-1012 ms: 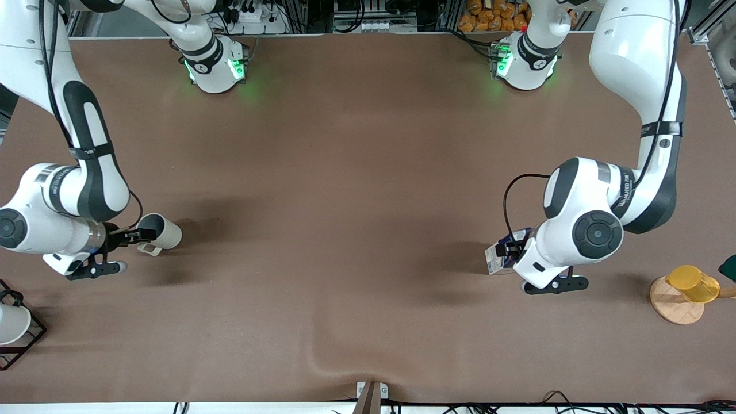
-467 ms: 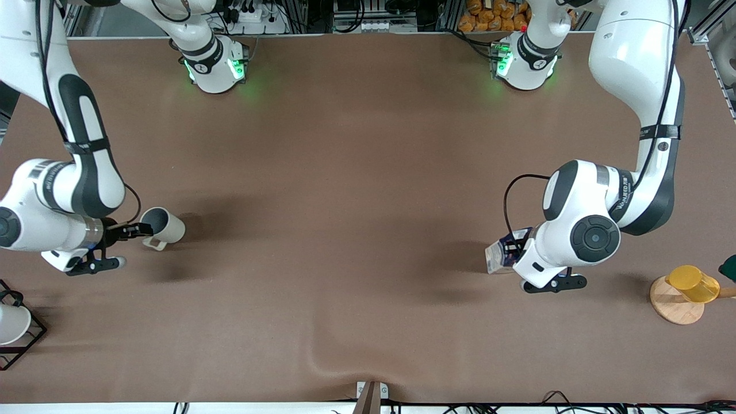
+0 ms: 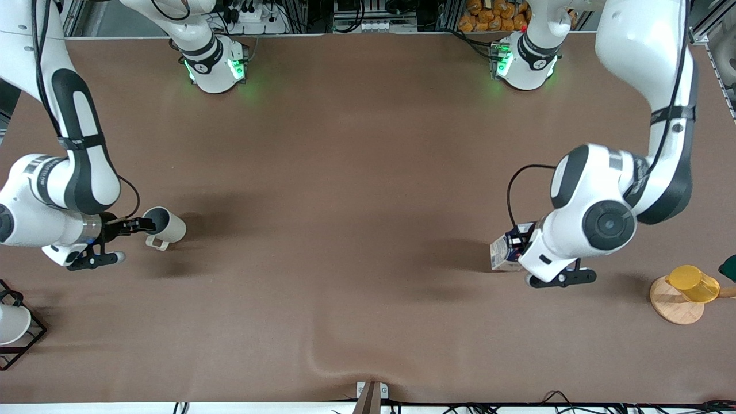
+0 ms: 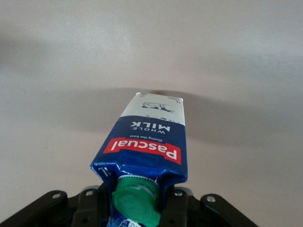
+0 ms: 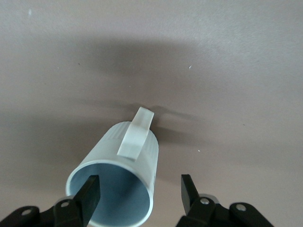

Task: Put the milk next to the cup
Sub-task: 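Carry the mug with the right gripper while the left gripper carries the milk, then release the mug with the right gripper while the left gripper moves the milk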

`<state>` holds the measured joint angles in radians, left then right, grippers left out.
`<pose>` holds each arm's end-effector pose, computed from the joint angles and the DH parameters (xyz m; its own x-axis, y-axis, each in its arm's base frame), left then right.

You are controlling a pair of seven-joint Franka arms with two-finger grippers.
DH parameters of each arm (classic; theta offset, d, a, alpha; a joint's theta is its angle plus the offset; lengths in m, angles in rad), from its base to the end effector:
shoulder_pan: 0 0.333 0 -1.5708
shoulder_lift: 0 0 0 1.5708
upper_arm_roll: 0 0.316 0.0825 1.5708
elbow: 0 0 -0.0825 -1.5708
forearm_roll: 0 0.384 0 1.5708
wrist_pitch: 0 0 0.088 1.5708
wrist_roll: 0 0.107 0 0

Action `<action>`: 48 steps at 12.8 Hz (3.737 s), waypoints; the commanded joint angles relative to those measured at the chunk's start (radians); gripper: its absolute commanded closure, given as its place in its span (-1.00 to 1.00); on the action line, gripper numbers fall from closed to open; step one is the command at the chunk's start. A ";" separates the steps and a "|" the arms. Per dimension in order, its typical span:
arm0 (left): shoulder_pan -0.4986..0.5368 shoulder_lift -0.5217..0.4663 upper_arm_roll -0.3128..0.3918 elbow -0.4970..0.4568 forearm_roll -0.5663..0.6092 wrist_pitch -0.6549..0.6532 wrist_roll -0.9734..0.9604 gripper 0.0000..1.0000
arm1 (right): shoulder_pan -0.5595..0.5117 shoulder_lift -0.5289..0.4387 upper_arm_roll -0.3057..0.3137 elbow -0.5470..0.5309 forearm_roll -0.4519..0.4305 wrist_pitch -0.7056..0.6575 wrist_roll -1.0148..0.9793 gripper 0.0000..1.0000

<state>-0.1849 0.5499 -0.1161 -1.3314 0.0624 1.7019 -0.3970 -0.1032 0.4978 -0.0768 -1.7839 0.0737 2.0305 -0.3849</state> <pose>0.6687 -0.1847 0.4013 0.9820 0.0980 -0.1617 0.0883 -0.9939 -0.0666 0.6182 -0.1051 0.2585 0.9591 0.1759 -0.2216 0.1545 -0.9818 -0.1106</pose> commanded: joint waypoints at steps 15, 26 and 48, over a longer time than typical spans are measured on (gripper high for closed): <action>-0.211 -0.096 -0.091 0.026 -0.089 -0.094 -0.359 1.00 | 0.244 -0.025 0.018 0.218 0.133 -0.240 0.551 1.00; -0.240 -0.100 -0.096 0.024 -0.081 -0.107 -0.359 1.00 | 0.729 0.175 0.014 0.383 0.255 0.094 1.371 1.00; -0.220 -0.128 -0.088 0.024 -0.081 -0.108 -0.353 1.00 | 0.467 0.101 0.006 0.581 0.121 -0.375 0.960 -1.00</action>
<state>-0.4048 0.4342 -0.2029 -1.3085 -0.0117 1.6099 -0.7420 0.4615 0.6536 -0.0943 -1.1695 0.2058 1.7134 0.7438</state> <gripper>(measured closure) 0.639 0.000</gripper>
